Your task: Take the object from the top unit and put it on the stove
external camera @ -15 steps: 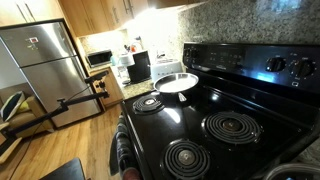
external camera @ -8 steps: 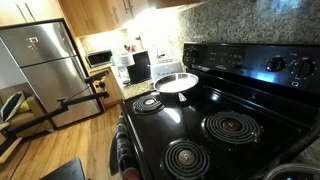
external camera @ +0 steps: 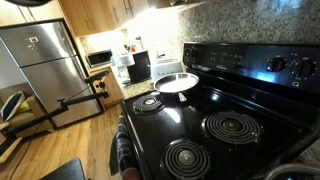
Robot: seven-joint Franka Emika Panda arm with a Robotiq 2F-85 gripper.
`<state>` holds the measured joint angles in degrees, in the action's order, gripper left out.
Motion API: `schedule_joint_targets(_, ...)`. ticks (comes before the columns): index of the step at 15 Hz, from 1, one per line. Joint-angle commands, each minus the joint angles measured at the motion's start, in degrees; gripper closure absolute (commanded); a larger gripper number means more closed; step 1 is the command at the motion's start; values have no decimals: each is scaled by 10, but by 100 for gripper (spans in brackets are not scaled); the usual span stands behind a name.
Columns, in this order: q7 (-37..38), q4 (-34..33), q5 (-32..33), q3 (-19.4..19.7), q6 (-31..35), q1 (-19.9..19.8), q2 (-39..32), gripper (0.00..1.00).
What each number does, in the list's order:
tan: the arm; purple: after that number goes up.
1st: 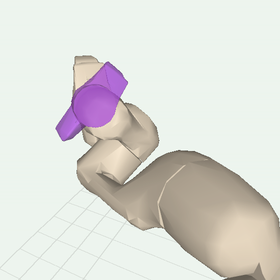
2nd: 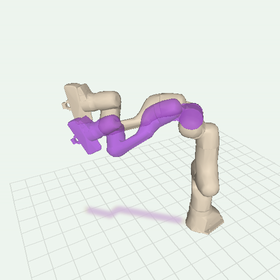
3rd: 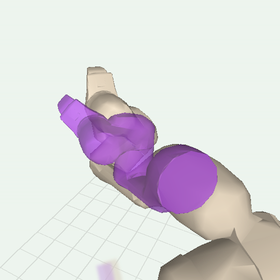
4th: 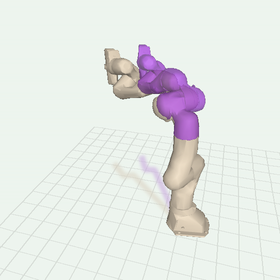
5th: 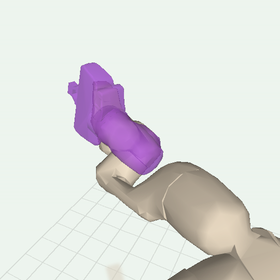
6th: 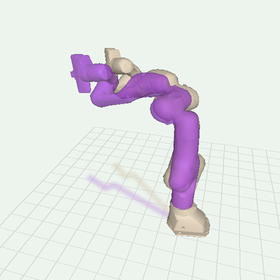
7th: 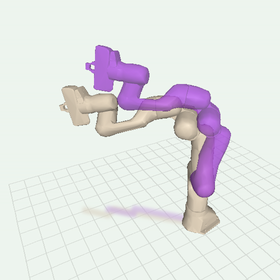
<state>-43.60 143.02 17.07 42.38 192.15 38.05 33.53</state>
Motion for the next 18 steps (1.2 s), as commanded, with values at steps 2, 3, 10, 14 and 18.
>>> schedule_joint_targets(2, -13, -46, 15, 1, -62, 34, 6, 68)
schedule_joint_targets(3, -14, -56, 15, 5, -75, 45, 8, 68)
schedule_joint_targets(10, -4, -77, 7, 15, -84, 65, 3, 43)
schedule_joint_targets(14, -3, -74, 7, 15, -84, 64, 3, 43)
schedule_joint_targets(18, -12, -70, 5, 47, -78, 93, -8, 68)
